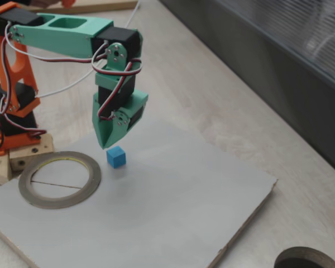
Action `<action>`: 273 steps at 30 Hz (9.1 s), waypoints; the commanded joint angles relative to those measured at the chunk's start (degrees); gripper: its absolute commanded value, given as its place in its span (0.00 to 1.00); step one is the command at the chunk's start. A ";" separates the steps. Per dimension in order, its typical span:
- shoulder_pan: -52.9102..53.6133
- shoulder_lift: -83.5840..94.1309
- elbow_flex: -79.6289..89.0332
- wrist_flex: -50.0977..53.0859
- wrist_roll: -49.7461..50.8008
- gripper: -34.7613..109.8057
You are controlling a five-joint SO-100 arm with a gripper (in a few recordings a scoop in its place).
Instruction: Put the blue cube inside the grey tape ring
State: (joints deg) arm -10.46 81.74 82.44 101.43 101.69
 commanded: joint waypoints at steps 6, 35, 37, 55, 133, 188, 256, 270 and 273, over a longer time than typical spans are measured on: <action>-0.79 1.85 -0.88 1.05 0.88 0.25; -0.79 2.02 -0.88 1.23 0.35 0.81; -0.79 2.02 -0.88 1.32 0.35 0.87; -0.09 2.02 -0.88 0.70 0.70 0.93; 0.09 16.96 16.35 -22.94 0.97 0.26; 27.95 40.52 48.96 -23.64 0.88 0.27; 33.84 42.28 48.52 -23.03 0.26 0.60; 34.28 42.28 48.96 -22.94 0.44 0.82; 34.37 42.28 48.52 -22.94 0.44 0.82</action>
State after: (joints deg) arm 22.85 122.43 131.40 77.52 101.60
